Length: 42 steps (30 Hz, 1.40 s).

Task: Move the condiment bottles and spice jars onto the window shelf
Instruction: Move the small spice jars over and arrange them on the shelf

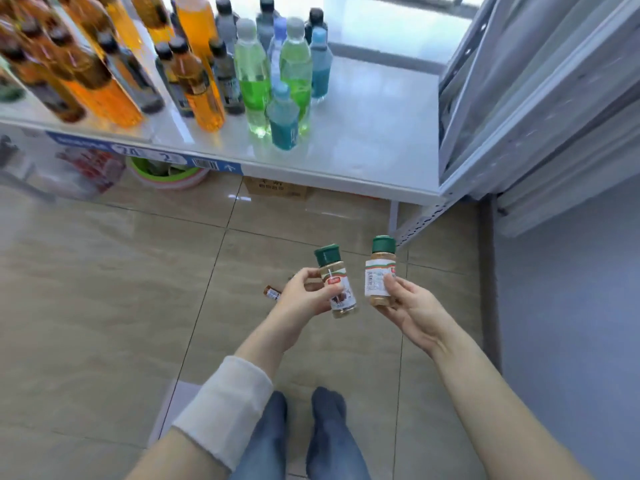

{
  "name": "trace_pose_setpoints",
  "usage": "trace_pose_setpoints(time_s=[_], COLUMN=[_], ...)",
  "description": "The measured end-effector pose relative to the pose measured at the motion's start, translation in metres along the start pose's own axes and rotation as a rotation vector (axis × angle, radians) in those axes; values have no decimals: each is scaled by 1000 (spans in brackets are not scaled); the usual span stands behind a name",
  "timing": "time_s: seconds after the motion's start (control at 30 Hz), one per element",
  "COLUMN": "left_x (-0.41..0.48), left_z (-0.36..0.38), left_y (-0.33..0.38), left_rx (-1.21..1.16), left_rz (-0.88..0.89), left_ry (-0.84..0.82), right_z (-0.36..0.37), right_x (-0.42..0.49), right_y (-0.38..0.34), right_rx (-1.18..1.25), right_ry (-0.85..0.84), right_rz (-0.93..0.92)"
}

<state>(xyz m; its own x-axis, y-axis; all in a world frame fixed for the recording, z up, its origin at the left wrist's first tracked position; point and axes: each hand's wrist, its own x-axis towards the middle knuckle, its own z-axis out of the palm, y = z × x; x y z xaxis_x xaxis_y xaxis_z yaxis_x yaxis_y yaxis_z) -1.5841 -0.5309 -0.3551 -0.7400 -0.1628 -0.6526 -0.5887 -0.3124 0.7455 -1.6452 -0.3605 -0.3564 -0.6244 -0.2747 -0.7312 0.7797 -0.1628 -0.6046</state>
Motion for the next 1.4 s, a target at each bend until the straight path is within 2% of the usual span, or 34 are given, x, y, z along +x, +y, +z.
trace_pose_setpoints(time_s=[0.23, 0.5, 0.73, 1.03, 1.4], left_x=[-92, -127, -125, -116, -83], left_z=[40, 61, 58, 96, 163], left_y=[93, 170, 258, 345, 416], left_rx=[-60, -44, 113, 212, 147], left_rz=[112, 237, 426, 594, 753], left_ry=[-23, -123, -221, -270, -152], right_z=[19, 38, 78, 89, 83], right_x=[-113, -169, -185, -187, -147], right_y=[-87, -152, -215, -297, -407], right_rx=[11, 5, 69, -53, -97], right_ry=[-79, -125, -102, -45, -48], right_rz=[-123, -275, -423, -603, -831])
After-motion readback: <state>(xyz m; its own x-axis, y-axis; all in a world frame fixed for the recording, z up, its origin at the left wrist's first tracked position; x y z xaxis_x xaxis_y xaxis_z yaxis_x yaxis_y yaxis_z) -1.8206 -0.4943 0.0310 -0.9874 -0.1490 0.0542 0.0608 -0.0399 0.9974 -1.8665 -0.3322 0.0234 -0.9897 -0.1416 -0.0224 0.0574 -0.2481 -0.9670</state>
